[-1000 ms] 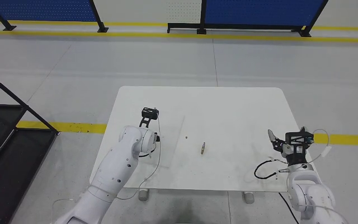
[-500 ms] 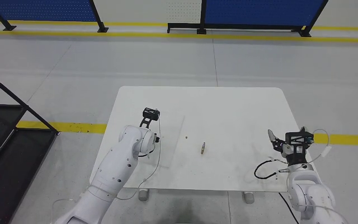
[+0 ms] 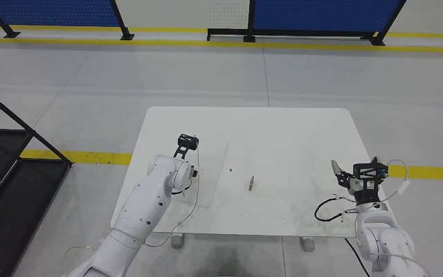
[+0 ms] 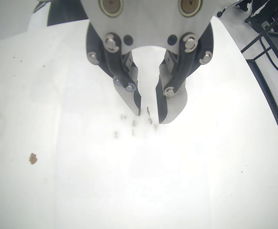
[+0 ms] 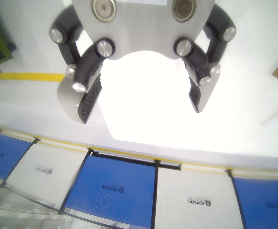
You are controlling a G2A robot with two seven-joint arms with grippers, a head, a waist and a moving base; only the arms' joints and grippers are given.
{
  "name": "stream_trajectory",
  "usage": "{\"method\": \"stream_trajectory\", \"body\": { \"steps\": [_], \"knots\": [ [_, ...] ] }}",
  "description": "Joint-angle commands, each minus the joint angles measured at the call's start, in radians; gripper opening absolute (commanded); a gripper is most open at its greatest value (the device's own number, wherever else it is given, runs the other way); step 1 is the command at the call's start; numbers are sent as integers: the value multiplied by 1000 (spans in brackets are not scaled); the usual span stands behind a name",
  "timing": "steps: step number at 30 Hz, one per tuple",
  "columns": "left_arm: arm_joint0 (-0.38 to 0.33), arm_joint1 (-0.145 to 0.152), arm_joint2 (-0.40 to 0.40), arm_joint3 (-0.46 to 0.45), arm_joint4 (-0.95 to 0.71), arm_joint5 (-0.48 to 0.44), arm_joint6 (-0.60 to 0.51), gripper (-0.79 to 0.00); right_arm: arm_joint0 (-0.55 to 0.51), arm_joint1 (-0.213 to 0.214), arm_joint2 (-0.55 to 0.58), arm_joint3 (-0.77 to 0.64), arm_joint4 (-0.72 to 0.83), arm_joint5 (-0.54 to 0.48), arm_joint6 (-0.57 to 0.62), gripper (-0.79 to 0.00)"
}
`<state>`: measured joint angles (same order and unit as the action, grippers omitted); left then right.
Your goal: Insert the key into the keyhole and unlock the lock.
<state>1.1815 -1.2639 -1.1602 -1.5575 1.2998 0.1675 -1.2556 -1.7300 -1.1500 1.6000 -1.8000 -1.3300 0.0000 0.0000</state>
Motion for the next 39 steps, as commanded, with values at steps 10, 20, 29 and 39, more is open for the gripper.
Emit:
{"method": "stream_trajectory", "body": {
  "steps": [10, 20, 29, 39],
  "knots": [
    [-7, -5, 2, 12, 0, 3, -4, -677, 0, 0, 0, 0, 0, 0, 0, 0],
    [-7, -7, 0, 7, 4, 8, -20, -785, 0, 0, 0, 0, 0, 0, 0, 0],
    [0, -6, -27, -31, 7, 25, -52, -785, 0, 0, 0, 0, 0, 0, 0, 0],
    [-5, -6, -84, -33, -80, 44, -104, -785, 0, 0, 0, 0, 0, 0, 0, 0]
  ]
}}
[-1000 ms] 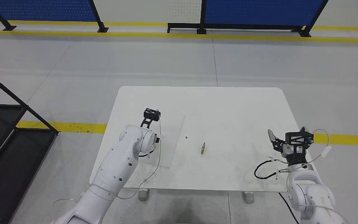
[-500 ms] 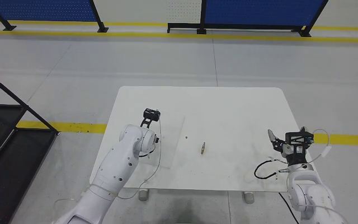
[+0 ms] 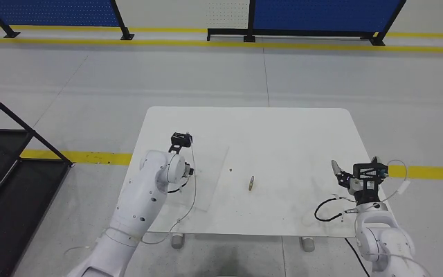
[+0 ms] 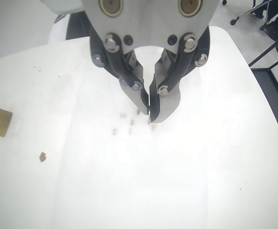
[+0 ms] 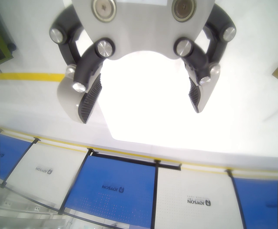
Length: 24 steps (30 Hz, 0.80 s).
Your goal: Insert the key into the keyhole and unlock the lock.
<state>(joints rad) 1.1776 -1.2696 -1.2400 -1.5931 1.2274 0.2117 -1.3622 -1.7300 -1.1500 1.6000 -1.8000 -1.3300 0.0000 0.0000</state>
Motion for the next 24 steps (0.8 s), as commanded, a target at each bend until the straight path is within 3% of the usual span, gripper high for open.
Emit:
{"method": "stream_trajectory", "body": {
  "steps": [1, 16, 24],
  "knots": [
    [0, 0, -11, 6, -24, 0, 9, -785, 0, 0, 0, 0, 0, 0, 0, 0],
    [44, 14, -155, -29, -264, -49, 42, -785, 0, 0, 0, 0, 0, 0, 0, 0],
    [62, 28, -130, -59, -132, -94, 39, -785, 0, 0, 0, 0, 0, 0, 0, 0]
  ]
}}
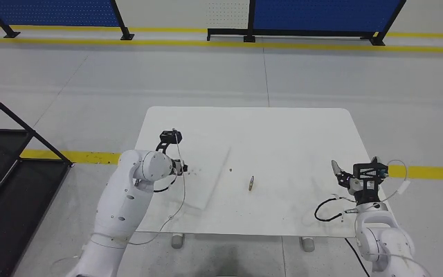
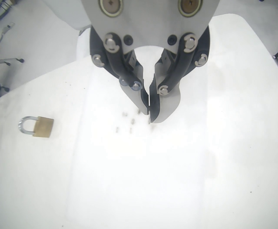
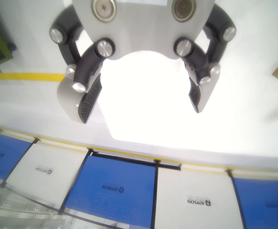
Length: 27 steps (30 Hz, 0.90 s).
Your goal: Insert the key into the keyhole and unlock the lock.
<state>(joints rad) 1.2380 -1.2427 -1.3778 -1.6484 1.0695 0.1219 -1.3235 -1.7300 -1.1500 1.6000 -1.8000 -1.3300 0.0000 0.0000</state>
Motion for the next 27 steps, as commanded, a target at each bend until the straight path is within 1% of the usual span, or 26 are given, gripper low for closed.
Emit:
{"method": "stream_trajectory", "body": {
  "steps": [1, 7, 12, 14, 16, 20, 23, 27],
  "knots": [
    [3, 2, 16, -7, 50, -10, 1, -785, 0, 0, 0, 0, 0, 0, 0, 0],
    [9, 7, 67, -19, 184, -30, 13, -785, 0, 0, 0, 0, 0, 0, 0, 0],
    [5, 9, 115, -11, 291, -59, -11, -785, 0, 0, 0, 0, 0, 0, 0, 0],
    [2, 10, 138, -8, 350, -84, -17, -785, 0, 0, 0, 0, 0, 0, 0, 0],
    [4, 12, 163, -7, 431, -110, -7, -785, 0, 0, 0, 0, 0, 0, 0, 0],
    [20, 13, 193, -23, 530, -116, 31, -785, 0, 0, 0, 0, 0, 0, 0, 0],
    [34, 11, 191, -47, 533, -108, 46, -785, 0, 0, 0, 0, 0, 0, 0, 0],
    [36, 6, 140, -71, 372, -94, -3, -785, 0, 0, 0, 0, 0, 0, 0, 0]
  ]
}}
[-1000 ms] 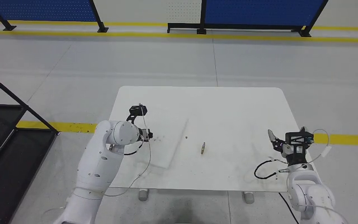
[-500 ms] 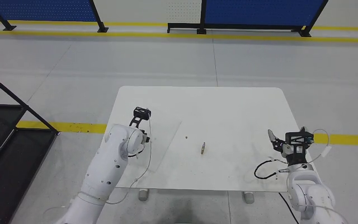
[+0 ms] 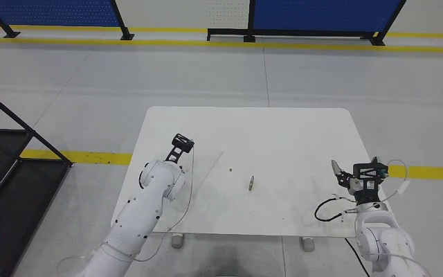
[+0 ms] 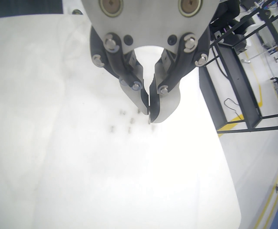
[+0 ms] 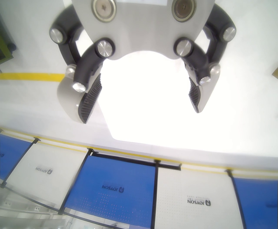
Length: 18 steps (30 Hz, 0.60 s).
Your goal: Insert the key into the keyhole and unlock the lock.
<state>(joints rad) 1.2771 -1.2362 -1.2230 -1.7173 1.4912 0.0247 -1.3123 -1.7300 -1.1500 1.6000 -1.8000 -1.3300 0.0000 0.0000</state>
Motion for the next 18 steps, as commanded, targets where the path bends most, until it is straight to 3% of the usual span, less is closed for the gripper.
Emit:
{"method": "stream_trajectory", "body": {
  "steps": [1, 12, 18],
  "knots": [
    [-7, -1, -29, -1, -81, 7, -25, -785, 0, 0, 0, 0, 0, 0, 0, 0],
    [-46, -5, -165, 70, -430, 65, -85, -785, 0, 0, 0, 0, 0, 0, 0, 0],
    [-50, 3, -160, 77, -400, 25, -62, -785, 0, 0, 0, 0, 0, 0, 0, 0]
  ]
}}
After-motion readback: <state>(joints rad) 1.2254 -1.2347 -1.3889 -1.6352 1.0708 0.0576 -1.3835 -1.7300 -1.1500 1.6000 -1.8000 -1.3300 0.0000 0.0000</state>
